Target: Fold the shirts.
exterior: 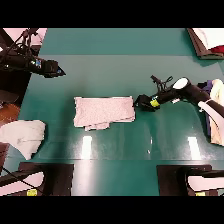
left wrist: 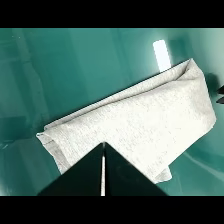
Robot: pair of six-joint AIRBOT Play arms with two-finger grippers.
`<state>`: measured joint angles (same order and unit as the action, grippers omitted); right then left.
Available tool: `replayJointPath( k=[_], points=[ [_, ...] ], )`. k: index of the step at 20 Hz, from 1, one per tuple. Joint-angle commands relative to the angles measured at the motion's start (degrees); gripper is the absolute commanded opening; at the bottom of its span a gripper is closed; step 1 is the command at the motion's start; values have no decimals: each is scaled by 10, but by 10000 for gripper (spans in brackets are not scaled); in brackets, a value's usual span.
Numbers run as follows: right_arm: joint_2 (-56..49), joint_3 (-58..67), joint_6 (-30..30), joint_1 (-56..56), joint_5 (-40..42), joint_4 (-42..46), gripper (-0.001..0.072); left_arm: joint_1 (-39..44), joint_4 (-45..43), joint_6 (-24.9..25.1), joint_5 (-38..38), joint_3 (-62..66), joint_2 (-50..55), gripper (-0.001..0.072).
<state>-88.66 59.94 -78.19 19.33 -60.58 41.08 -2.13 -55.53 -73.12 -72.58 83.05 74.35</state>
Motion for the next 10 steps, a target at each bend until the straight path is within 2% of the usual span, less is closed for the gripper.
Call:
replayJointPath(
  k=[1, 5, 6, 8, 9, 10],
  points=[
    [-1, -41, 29, 21, 75, -89, 684, 0, 0, 1, 4, -2, 1, 23],
    [-50, 1, 33, 75, 56, -101, 670, 2, 2, 1, 10, -2, 1, 23],
    [-67, 22, 33, 89, 44, -101, 629, 3, 2, 1, 9, -2, 1, 24],
    [-85, 55, 35, 109, 41, -101, 382, 5, 4, 0, 4, -2, 1, 23],
    [-88, 71, 35, 115, 39, -100, 298, 5, 4, 1, 3, -1, 1, 24],
    [-87, 82, 35, 116, 39, -97, 290, 5, 4, 0, 0, -2, 1, 23]
  ],
)
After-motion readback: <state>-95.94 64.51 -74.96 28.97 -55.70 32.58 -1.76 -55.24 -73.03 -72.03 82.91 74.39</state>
